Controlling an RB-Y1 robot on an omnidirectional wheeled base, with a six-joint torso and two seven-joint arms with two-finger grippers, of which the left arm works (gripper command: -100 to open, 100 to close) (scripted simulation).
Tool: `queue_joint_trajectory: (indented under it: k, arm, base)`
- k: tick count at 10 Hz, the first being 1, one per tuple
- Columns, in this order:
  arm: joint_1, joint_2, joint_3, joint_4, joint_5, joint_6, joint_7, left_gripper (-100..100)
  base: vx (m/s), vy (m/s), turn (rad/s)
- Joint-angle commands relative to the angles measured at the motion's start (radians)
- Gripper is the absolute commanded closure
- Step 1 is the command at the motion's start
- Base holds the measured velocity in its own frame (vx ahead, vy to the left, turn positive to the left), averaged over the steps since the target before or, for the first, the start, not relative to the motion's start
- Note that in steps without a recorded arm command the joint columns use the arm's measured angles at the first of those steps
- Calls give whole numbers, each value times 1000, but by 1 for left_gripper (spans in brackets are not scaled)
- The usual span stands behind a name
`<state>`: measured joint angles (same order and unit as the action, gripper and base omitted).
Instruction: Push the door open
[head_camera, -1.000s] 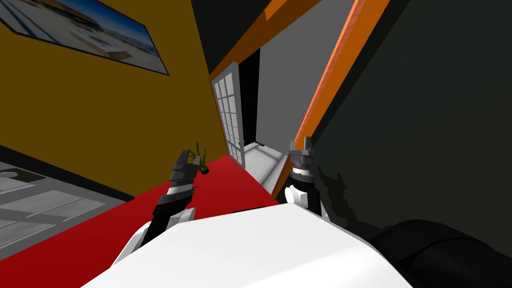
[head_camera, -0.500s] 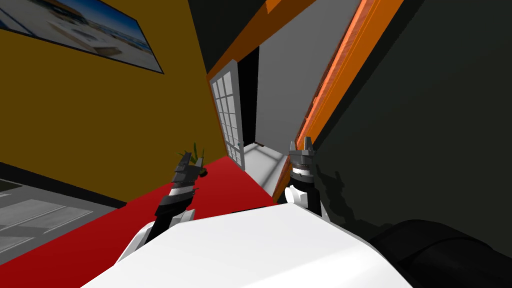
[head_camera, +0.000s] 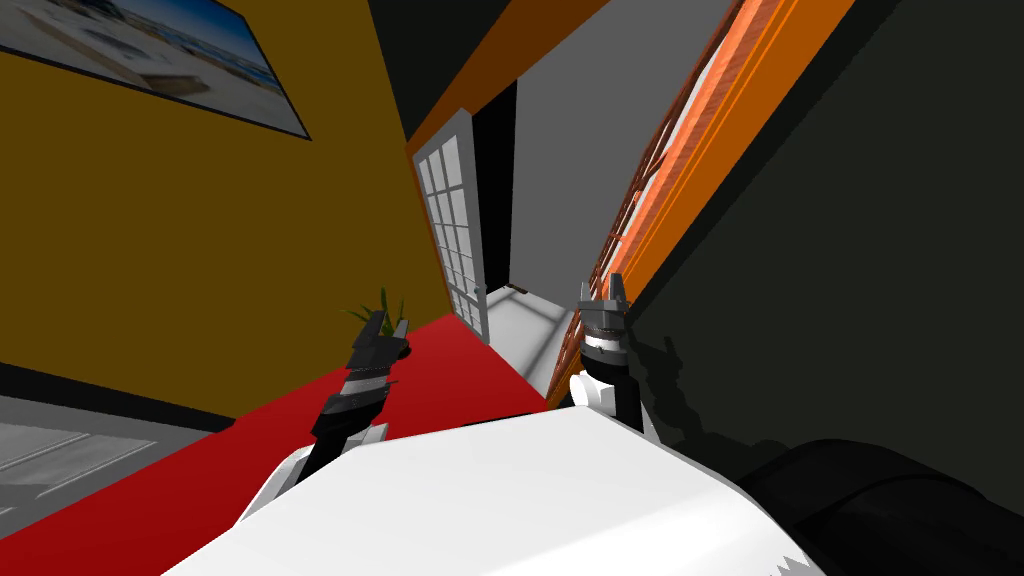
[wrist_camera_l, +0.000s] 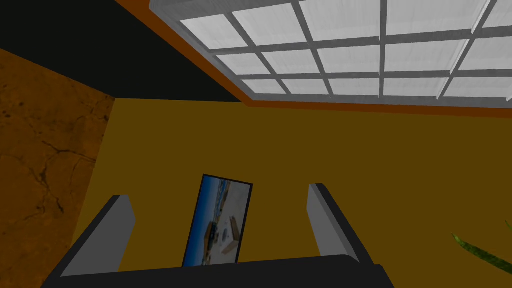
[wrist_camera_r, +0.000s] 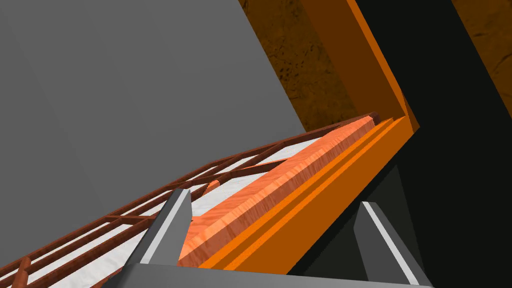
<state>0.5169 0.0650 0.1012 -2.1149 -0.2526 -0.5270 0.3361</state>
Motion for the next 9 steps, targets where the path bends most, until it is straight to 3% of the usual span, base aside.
queue_joint_trajectory:
  k: [1,9]
  arm:
    - [1,4,4,20,-16,-18,40,-100]
    - [4,21,28,127,-98,-108,237,-100]
  base:
    - [95,38,-38]
    - [99,30,-41]
